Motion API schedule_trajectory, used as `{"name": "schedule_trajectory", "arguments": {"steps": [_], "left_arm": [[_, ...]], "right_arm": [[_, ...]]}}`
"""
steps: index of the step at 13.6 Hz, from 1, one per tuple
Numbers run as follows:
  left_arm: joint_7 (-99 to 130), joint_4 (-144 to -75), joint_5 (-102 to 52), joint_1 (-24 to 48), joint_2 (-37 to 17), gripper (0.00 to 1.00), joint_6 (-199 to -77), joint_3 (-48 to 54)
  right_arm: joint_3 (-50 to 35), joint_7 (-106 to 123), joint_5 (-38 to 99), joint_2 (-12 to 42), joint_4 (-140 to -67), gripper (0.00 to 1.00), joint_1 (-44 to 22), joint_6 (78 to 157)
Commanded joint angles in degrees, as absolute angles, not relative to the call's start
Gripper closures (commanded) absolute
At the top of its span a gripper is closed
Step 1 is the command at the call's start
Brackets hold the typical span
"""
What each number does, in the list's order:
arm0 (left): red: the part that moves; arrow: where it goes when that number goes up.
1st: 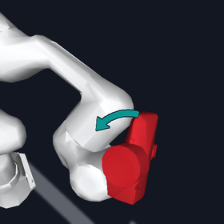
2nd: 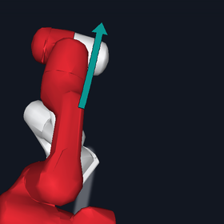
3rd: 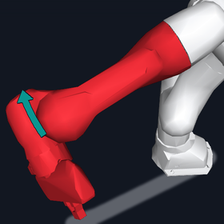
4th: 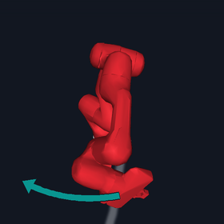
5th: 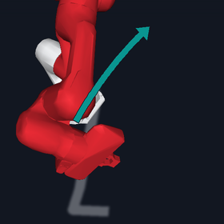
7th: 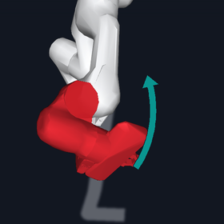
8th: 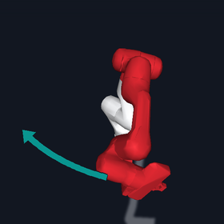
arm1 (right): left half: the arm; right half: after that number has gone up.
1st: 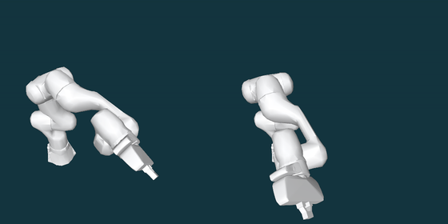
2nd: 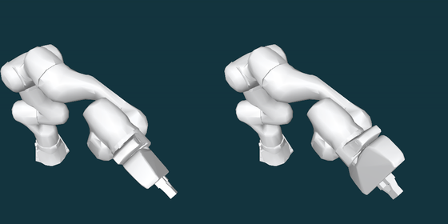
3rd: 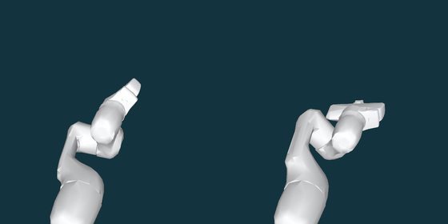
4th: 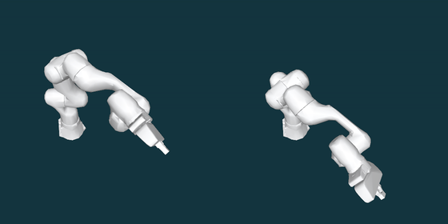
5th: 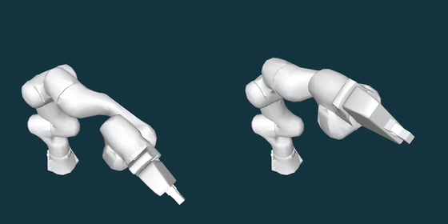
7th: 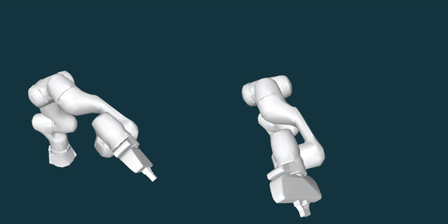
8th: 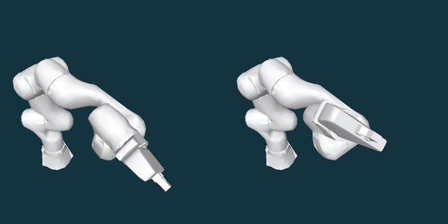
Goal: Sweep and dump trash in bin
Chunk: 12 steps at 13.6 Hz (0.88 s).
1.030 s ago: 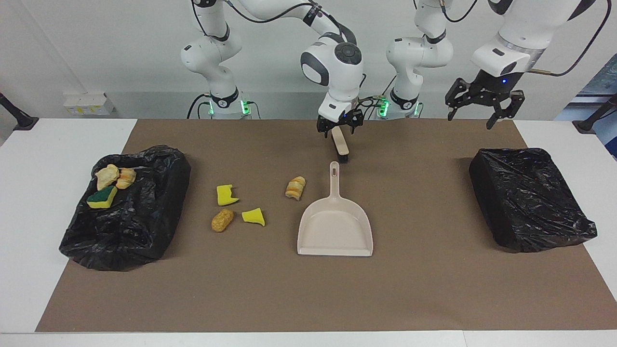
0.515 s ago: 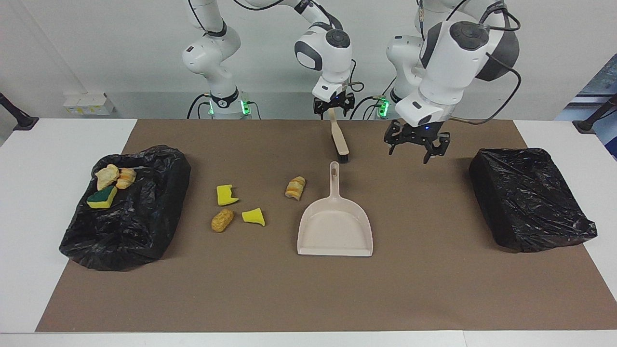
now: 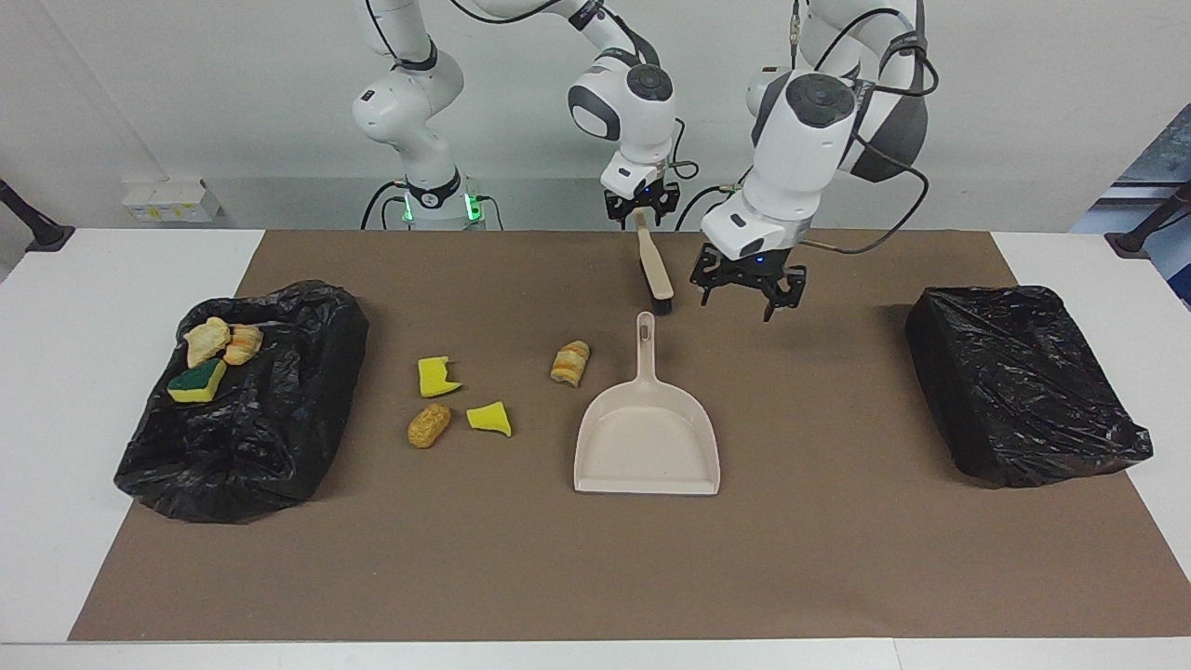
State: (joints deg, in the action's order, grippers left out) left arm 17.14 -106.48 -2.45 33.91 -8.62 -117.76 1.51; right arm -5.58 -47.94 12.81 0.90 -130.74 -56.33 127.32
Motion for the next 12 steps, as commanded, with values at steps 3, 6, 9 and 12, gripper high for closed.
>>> {"name": "schedule_trajectory", "arguments": {"steps": [3, 6, 9, 12], "left_arm": [[23.55, -109.41, -1.85, 37.53, -12.66, 0.0, -126.37, 0.53], [23.64, -111.71, -1.85, 38.06, -12.57, 0.0, -127.88, 0.53], [23.64, -114.42, -1.85, 38.49, -11.69, 0.09, -128.23, 0.53], [25.05, -114.26, -1.85, 38.58, -12.48, 0.18, -129.72, 0.53]], "right_arm": [[-5.54, -47.91, 15.64, 1.32, -131.75, 0.39, -56.51, 129.55], [-5.62, -47.64, 15.82, 1.41, -131.75, 0.41, -56.51, 129.46], [-5.71, -47.29, 15.82, 1.23, -131.84, 0.48, -56.6, 129.29], [-5.71, -47.55, 15.91, 2.37, -131.75, 0.49, -58.01, 129.29]]}}
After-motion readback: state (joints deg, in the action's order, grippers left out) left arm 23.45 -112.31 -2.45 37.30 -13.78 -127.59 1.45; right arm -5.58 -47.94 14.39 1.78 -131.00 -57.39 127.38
